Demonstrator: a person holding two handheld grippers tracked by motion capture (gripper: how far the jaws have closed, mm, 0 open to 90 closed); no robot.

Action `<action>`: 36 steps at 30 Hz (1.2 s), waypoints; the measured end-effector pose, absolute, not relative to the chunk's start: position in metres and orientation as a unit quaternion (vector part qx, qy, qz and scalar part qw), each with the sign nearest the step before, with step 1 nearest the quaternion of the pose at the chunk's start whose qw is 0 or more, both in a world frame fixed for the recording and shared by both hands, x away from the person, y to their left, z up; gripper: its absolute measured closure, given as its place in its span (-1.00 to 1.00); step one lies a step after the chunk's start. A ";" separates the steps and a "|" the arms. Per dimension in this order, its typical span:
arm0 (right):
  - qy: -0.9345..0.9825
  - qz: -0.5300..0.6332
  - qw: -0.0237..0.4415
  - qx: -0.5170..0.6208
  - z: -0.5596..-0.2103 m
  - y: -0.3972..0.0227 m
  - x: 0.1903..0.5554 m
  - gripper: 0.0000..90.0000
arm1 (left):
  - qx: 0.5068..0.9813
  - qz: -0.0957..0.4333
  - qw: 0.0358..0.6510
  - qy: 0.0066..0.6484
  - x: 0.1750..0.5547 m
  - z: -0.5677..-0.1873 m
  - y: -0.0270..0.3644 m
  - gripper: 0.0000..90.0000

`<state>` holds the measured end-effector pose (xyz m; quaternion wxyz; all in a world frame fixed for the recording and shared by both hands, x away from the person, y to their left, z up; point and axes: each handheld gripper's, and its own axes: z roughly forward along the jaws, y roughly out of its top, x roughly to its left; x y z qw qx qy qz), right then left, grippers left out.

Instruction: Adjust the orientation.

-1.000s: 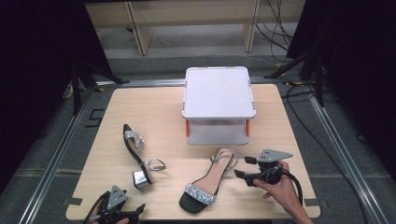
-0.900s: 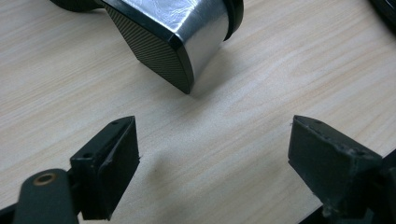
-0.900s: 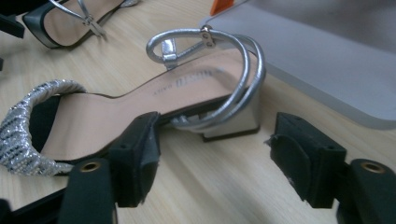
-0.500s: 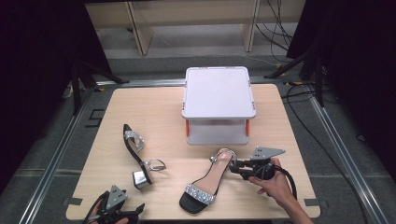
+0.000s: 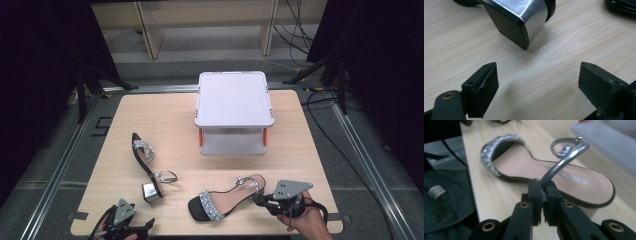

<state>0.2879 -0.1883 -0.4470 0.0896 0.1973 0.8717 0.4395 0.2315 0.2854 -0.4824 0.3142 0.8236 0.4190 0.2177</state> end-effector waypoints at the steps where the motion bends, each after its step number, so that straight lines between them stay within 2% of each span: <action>1: 0.876 0.437 0.089 0.185 -0.446 -0.188 0.283 0.90 | 0.826 0.221 0.309 0.416 0.232 -0.482 0.286 -0.65; 4: 0.881 0.432 0.088 0.172 -0.446 -0.190 0.280 0.89 | 0.821 0.219 0.311 0.425 0.231 -0.482 0.285 -0.65; 7: 0.884 0.422 0.075 0.186 -0.444 -0.199 0.281 0.55 | 0.824 0.219 0.310 0.420 0.232 -0.483 0.286 -0.65; 8: 0.879 0.425 0.081 0.201 -0.443 -0.203 0.282 0.47 | 0.827 0.220 0.309 0.415 0.232 -0.482 0.286 -0.65; 9: 0.885 0.405 0.097 0.206 -0.442 -0.212 0.286 0.30 | 0.824 0.219 0.310 0.420 0.232 -0.483 0.285 -0.65; 10: 0.885 0.405 0.097 0.206 -0.442 -0.212 0.286 0.30 | 0.822 0.217 0.310 0.424 0.231 -0.483 0.285 -0.65; 11: 0.892 0.382 0.121 0.208 -0.443 -0.218 0.291 0.16 | 0.823 0.217 0.310 0.424 0.231 -0.483 0.285 -0.65; 20: 0.897 0.360 0.145 0.210 -0.451 -0.224 0.311 -0.05 | 0.822 0.209 0.314 0.427 0.230 -0.483 0.284 -0.65; 24: 0.904 0.370 0.120 0.176 -0.456 -0.208 0.324 -0.28 | 0.823 0.210 0.313 0.425 0.231 -0.483 0.284 -0.64; 30: 0.912 0.370 0.099 0.147 -0.465 -0.194 0.334 -0.45 | 0.823 0.209 0.312 0.425 0.231 -0.483 0.284 -0.64; 31: 0.913 0.375 0.084 0.135 -0.468 -0.190 0.339 -0.47 | 0.824 0.209 0.311 0.426 0.231 -0.483 0.284 -0.64; 34: 0.912 0.381 0.065 0.141 -0.469 -0.192 0.344 -0.42 | 0.825 0.209 0.310 0.424 0.231 -0.483 0.284 -0.64; 36: 0.912 0.380 0.070 0.140 -0.469 -0.191 0.343 -0.41 | 0.824 0.208 0.312 0.426 0.231 -0.483 0.283 -0.64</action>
